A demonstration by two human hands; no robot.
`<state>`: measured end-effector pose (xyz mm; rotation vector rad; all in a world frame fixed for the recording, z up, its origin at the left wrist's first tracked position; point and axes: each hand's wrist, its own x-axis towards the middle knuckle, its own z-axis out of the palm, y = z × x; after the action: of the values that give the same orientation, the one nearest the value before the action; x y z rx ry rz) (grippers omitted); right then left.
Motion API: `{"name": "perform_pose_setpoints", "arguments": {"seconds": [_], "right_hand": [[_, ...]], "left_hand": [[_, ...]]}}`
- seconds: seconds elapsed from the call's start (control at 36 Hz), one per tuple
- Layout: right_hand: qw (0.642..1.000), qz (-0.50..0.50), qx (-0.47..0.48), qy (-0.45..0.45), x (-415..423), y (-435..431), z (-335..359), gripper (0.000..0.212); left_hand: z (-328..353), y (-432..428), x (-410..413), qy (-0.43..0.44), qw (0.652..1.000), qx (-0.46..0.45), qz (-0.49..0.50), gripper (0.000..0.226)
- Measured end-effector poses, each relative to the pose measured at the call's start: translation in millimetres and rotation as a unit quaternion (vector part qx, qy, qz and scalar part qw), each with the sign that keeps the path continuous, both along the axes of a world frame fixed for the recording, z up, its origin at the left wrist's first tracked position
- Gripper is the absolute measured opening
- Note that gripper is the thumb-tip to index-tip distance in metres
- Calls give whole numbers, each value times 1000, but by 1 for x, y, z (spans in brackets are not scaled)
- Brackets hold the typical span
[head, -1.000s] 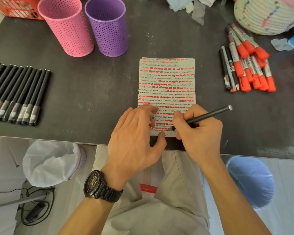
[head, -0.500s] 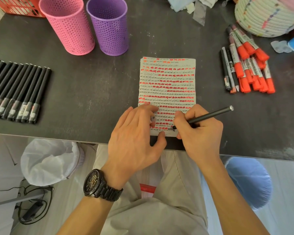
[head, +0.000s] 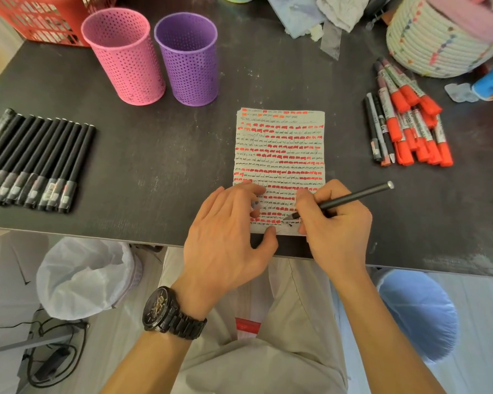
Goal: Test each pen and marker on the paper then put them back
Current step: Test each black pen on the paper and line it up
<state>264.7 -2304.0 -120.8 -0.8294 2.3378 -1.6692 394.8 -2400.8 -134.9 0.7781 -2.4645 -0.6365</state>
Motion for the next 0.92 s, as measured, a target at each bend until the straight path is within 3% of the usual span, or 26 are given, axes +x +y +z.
{"name": "perform_pose_setpoints", "arguments": {"seconds": [0.19, 0.28, 0.42, 0.56, 0.67, 0.75, 0.92], "right_hand": [[995, -22, -59, -80, -3, 1, 8, 36], [982, 14, -109, -155, -6, 5, 9, 34], [944, 71, -175, -270, -12, 11, 13, 25], [952, 66, -171, -246, -11, 12, 17, 17], [967, 62, -143, -202, -10, 15, 18, 25], [973, 64, -124, -183, -7, 12, 22, 14], [979, 48, -106, -169, -9, 12, 20, 22]], "left_hand": [[11, -6, 4, -8, 994, 112, -6, 54], [18, -11, 5, 45, 976, 211, 3, 30], [28, -28, 0, 115, 943, 313, 2, 37], [20, -29, -7, 121, 948, 294, -3, 33], [15, -31, -3, 118, 945, 305, -3, 18], [15, -36, 0, 116, 930, 348, -5, 23], [14, -36, -2, 104, 939, 327, 4, 22]]}}
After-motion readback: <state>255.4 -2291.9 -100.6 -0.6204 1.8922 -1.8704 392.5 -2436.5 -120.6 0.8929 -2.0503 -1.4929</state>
